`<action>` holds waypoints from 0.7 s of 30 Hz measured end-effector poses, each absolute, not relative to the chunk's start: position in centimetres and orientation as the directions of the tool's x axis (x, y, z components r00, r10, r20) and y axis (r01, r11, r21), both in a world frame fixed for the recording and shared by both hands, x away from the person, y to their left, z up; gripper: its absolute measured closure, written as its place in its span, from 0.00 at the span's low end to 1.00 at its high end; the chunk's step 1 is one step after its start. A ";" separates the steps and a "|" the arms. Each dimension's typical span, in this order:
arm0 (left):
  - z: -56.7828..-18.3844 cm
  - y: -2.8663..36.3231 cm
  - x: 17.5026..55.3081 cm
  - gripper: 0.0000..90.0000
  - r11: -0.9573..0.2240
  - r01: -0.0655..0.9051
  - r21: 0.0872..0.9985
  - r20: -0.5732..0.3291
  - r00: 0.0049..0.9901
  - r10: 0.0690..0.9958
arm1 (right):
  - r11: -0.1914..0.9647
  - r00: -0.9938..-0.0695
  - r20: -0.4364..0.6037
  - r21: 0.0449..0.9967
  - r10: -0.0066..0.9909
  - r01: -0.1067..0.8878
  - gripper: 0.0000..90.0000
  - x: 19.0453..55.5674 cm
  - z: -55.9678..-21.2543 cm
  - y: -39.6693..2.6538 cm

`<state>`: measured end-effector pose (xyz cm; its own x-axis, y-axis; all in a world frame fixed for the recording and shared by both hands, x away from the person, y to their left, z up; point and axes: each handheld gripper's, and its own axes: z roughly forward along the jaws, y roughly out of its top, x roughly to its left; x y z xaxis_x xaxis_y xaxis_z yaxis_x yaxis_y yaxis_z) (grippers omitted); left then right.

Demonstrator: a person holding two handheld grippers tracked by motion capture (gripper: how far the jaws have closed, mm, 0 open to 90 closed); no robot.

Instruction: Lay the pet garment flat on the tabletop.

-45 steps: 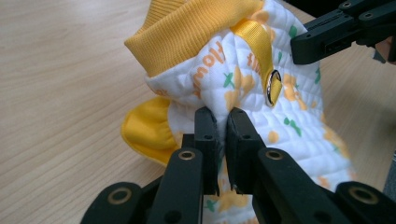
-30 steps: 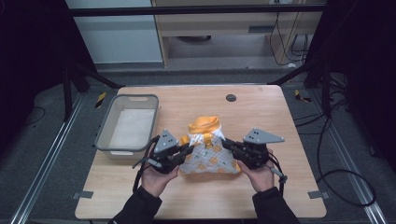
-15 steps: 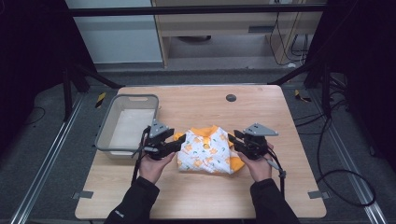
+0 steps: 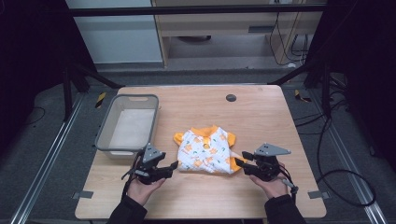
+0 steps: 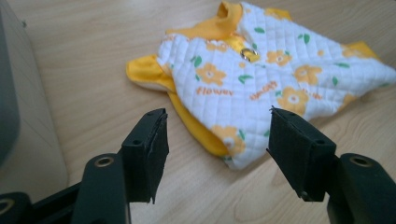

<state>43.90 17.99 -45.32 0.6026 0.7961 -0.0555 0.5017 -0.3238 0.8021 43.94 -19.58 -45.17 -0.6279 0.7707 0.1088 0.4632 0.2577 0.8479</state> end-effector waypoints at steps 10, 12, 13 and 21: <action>-47.5 17.4 44.1 0.40 -0.370 0.525 0.767 -0.055 0.628 0.777 | 0.319 -0.667 0.118 0.809 0.736 0.495 0.61 43.4 -47.4 -18.2; -47.9 17.1 44.2 0.40 -0.382 0.531 0.756 -0.052 0.631 0.774 | 0.329 -0.675 0.123 0.801 0.728 0.501 0.61 43.4 -47.8 -17.8; -48.0 17.0 44.3 0.41 -0.388 0.533 0.752 -0.052 0.635 0.771 | 0.338 -0.681 0.115 0.800 0.723 0.495 0.61 43.4 -47.9 -17.7; -49.2 15.8 44.8 0.52 -0.409 0.543 0.733 -0.065 0.656 0.752 | 0.390 -0.712 0.098 0.781 0.695 0.488 0.60 43.4 -48.7 -16.2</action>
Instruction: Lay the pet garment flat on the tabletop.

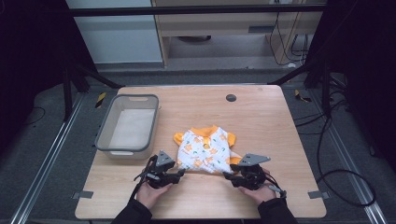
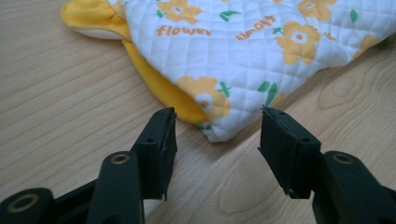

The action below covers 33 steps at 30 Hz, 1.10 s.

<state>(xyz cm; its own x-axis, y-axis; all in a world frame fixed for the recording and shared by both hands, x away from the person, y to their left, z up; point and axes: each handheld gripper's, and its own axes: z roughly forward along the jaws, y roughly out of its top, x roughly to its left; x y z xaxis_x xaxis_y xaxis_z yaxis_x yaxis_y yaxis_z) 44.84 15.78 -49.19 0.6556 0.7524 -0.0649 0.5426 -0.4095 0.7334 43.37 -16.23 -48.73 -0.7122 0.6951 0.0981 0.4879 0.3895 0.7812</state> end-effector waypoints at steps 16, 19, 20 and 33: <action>-49.5 15.3 45.1 0.96 -0.416 0.559 0.718 -0.120 0.687 0.716 | 0.401 -0.700 0.127 0.742 0.702 0.537 0.93 44.0 -49.0 -15.9; -49.2 15.4 44.9 0.97 -0.406 0.552 0.728 -0.125 0.689 0.713 | 0.395 -0.702 0.132 0.748 0.700 0.534 0.94 44.0 -48.7 -16.0; -48.9 15.5 44.8 0.97 -0.397 0.549 0.736 -0.133 0.692 0.710 | 0.379 -0.700 0.142 0.757 0.700 0.532 0.94 43.9 -48.6 -16.2; -41.5 17.4 42.8 0.97 -0.330 0.453 0.828 -0.144 0.742 0.655 | 0.238 -0.738 0.232 0.849 0.634 0.472 0.95 42.4 -43.7 -17.2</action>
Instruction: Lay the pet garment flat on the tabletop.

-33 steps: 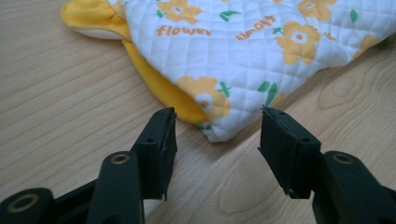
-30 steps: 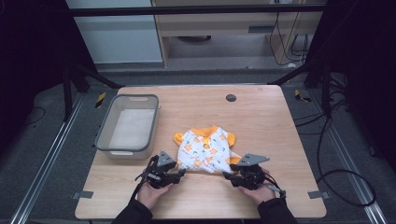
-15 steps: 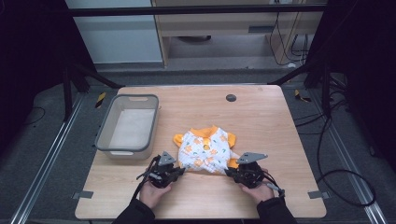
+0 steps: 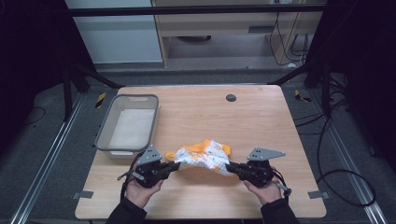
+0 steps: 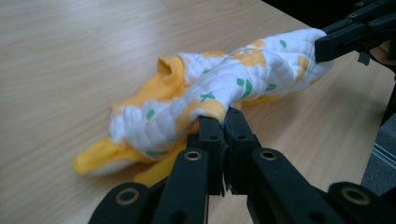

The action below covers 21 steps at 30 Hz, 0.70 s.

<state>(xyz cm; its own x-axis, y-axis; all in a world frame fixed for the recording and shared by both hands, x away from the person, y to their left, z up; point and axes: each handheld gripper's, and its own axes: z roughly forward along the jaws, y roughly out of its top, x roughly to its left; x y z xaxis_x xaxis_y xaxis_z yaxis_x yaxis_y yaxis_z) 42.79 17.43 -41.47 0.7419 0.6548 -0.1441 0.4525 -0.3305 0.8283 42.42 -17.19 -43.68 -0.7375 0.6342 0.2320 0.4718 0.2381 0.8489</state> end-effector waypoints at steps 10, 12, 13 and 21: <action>-43.7 16.0 49.8 0.91 -0.270 0.563 0.781 -0.173 0.611 0.773 | 0.209 -0.582 0.200 0.803 0.788 0.558 0.91 49.4 -45.6 -15.0; -44.8 15.5 50.7 0.83 -0.288 0.564 0.774 -0.136 0.592 0.794 | 0.208 -0.556 0.182 0.798 0.811 0.565 0.89 50.2 -46.7 -14.5; -45.1 15.4 51.0 0.79 -0.292 0.566 0.771 -0.130 0.588 0.798 | 0.211 -0.542 0.157 0.804 0.826 0.555 0.87 50.7 -47.5 -14.2; -45.3 16.5 50.3 0.54 -0.293 0.533 0.794 -0.112 0.602 0.791 | 0.225 -0.549 0.119 0.826 0.827 0.517 0.71 50.4 -47.2 -14.5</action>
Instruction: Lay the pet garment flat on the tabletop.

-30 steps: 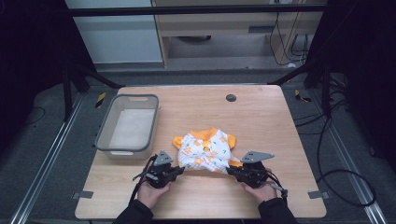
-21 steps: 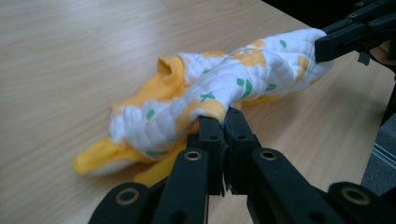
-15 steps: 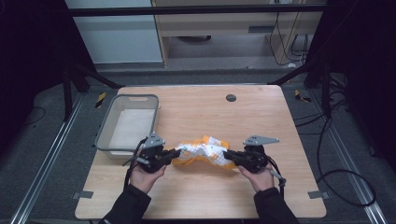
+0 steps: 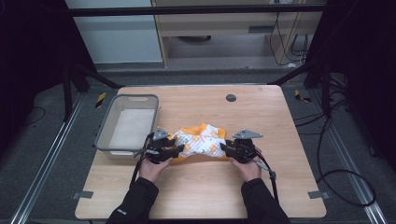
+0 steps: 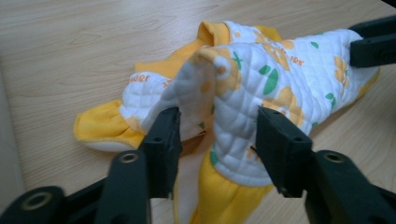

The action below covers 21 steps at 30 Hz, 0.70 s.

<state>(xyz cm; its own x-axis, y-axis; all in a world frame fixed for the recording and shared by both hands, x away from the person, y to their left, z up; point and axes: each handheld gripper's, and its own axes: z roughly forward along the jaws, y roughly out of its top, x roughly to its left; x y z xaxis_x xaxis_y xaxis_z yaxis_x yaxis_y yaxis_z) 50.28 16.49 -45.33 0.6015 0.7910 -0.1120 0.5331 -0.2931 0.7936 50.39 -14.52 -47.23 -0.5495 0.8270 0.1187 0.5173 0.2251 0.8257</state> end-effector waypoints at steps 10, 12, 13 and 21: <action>-45.2 19.3 45.6 0.42 -0.361 0.477 0.801 -0.053 0.658 0.751 | 0.267 -0.628 0.083 0.856 0.774 0.442 0.54 46.8 -45.6 -17.5; -45.9 19.6 44.8 0.42 -0.380 0.478 0.792 -0.040 0.662 0.749 | 0.277 -0.634 0.078 0.854 0.769 0.441 0.52 46.1 -45.8 -18.1; -46.3 19.8 44.6 0.42 -0.393 0.476 0.787 -0.031 0.665 0.746 | 0.282 -0.636 0.076 0.851 0.768 0.443 0.51 45.8 -45.9 -18.3; -48.3 19.4 45.3 0.42 -0.422 0.518 0.744 -0.026 0.653 0.756 | 0.317 -0.632 0.077 0.815 0.771 0.486 0.51 45.5 -48.4 -19.0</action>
